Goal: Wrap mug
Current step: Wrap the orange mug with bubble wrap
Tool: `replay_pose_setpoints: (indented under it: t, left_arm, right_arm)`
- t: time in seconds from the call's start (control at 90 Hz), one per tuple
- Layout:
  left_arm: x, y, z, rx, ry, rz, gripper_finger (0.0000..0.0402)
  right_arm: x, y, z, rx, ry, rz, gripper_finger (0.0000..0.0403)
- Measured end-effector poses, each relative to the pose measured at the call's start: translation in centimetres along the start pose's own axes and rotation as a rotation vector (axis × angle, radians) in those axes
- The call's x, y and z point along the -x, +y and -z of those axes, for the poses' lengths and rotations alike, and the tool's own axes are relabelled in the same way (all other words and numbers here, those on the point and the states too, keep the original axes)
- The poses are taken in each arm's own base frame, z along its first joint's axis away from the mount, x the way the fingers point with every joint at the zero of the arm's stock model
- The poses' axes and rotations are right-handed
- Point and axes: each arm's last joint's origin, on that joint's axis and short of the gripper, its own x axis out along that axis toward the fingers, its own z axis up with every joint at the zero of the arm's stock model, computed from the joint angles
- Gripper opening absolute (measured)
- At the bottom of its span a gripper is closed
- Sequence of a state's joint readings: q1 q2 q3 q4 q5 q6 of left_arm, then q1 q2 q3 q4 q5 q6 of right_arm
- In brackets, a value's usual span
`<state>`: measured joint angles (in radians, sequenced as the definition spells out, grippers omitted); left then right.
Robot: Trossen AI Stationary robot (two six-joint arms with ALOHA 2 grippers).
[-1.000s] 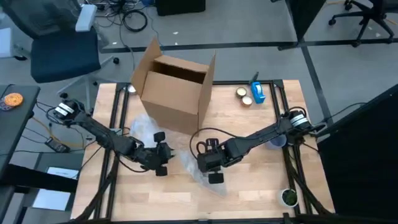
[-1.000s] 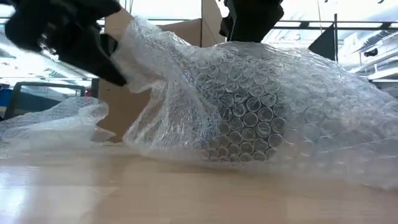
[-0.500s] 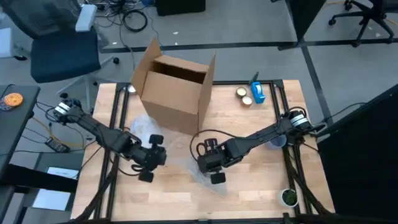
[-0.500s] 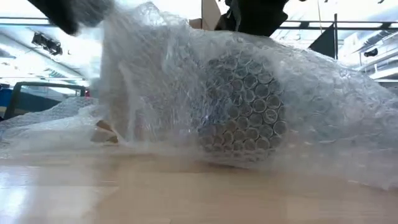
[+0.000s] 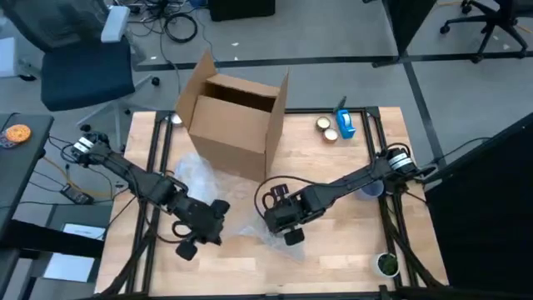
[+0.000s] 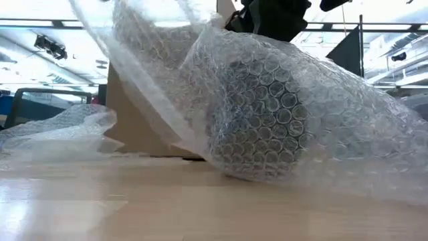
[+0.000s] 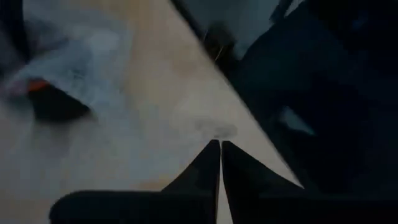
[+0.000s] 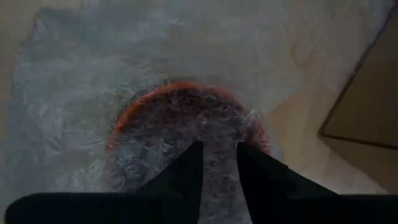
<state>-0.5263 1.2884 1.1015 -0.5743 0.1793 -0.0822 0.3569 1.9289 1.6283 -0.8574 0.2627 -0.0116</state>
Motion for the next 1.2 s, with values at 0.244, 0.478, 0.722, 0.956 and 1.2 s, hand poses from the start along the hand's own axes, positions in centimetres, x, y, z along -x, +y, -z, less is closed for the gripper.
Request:
replay_pose_setpoints:
  t: [0.244,0.478,0.722,0.956,1.2]
  left_arm:
    - [-0.5,0.0,-0.9,-0.095,-0.081,0.002,0.0]
    - [-1.9,0.3,-1.2,-0.109,-0.096,-0.01,0.0]
    - [0.3,0.3,0.6,0.318,0.168,-0.072,0.0]
    - [1.5,-0.5,3.1,0.557,0.407,-0.296,0.0003]
    - [0.5,-1.5,5.4,0.543,0.477,-0.398,0.004]
  right_arm:
    - [-0.1,-0.5,-0.1,-0.011,-0.004,0.044,0.0075]
    - [-0.1,-0.6,0.0,-0.011,-0.003,0.046,0.0074]
    - [-0.1,-0.6,0.0,-0.003,-0.001,0.047,0.0074]
    - [-0.1,-0.6,0.0,-0.012,-0.001,0.049,0.0074]
    - [-0.1,-0.6,0.0,-0.028,0.0,0.049,0.0074]
